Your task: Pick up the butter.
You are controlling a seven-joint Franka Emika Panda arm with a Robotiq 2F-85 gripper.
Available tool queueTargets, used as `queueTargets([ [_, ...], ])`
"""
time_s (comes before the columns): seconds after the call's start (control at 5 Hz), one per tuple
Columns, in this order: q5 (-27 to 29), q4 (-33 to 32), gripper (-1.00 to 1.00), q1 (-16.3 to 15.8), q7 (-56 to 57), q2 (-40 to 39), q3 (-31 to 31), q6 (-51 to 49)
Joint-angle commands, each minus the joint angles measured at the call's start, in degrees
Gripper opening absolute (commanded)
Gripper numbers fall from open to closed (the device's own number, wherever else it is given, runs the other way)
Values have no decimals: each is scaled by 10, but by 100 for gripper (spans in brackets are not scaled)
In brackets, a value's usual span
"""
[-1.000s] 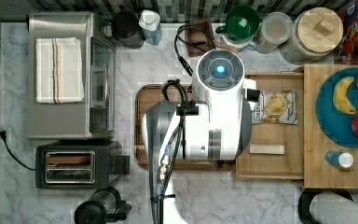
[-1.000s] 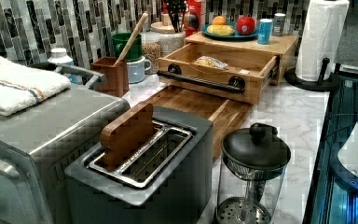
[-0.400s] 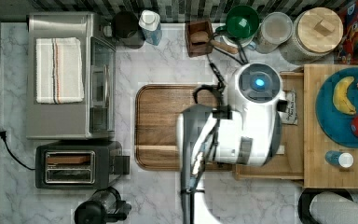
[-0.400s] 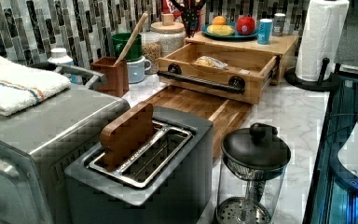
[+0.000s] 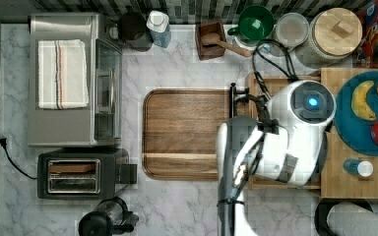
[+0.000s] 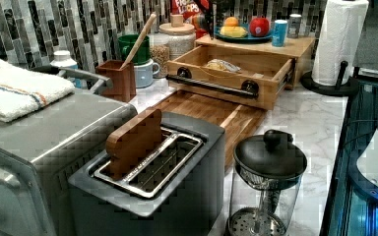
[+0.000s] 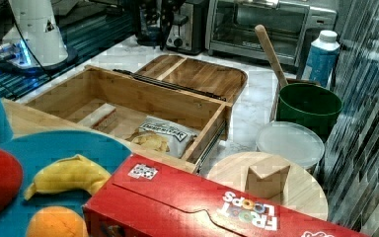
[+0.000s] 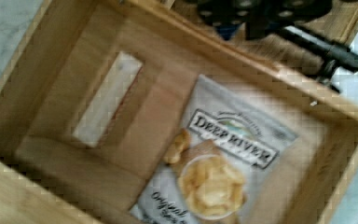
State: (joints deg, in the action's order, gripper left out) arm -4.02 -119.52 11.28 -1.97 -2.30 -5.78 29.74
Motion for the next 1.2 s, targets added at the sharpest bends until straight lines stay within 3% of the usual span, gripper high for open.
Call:
queueTargets([
  [0.2, -25, -22, 100, 25, 30, 16, -18, 22],
  [0.6, -15, -74, 100, 52, 1, 6, -29, 111],
  [1.2, 29, -82, 100, 73, -104, -40, -47, 118],
])
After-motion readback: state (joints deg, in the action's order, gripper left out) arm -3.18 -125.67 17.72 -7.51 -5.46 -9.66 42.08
